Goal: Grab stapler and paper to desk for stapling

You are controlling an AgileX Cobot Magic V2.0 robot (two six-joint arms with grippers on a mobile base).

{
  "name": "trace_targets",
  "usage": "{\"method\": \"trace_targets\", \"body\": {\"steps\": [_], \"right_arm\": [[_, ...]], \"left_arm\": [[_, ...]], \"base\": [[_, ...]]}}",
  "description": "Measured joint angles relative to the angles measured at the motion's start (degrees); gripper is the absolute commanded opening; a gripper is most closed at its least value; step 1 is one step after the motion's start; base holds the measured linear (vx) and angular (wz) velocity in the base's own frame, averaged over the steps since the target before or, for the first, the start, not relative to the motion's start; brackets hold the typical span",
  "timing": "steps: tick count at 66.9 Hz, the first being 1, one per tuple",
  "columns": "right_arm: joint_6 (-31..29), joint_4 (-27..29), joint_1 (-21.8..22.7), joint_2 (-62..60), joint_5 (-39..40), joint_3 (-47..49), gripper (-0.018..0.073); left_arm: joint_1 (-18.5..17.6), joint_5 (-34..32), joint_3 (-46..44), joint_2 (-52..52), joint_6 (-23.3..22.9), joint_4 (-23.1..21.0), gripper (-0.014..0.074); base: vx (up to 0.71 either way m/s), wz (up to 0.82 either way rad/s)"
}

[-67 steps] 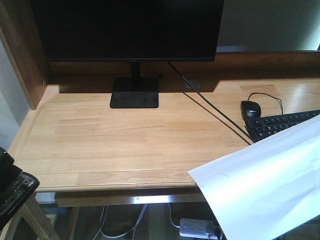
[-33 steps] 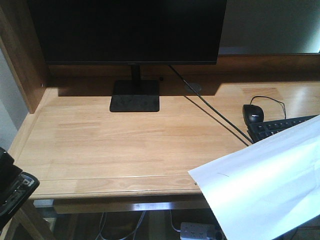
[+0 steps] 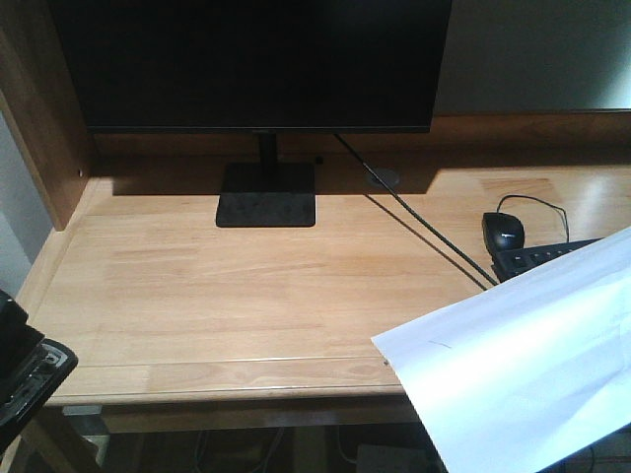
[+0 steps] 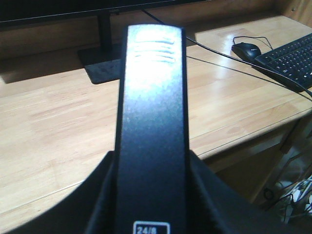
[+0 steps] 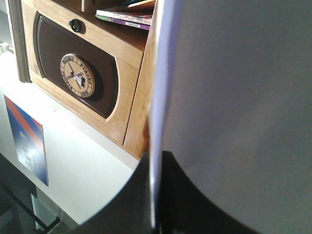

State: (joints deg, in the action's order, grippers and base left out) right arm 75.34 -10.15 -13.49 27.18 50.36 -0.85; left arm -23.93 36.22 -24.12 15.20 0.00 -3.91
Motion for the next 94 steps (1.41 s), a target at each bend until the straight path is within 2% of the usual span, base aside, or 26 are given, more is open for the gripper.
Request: {"method": "trace_targets", "body": {"steps": [94], "right_arm": [[0.00,0.00,0.00,0.00,-0.07,0.00,-0.0005]], "left_arm": [[0.00,0.00,0.00,0.00,0.00,0.00,-0.0007]], "base": [[0.02,0.00]]}}
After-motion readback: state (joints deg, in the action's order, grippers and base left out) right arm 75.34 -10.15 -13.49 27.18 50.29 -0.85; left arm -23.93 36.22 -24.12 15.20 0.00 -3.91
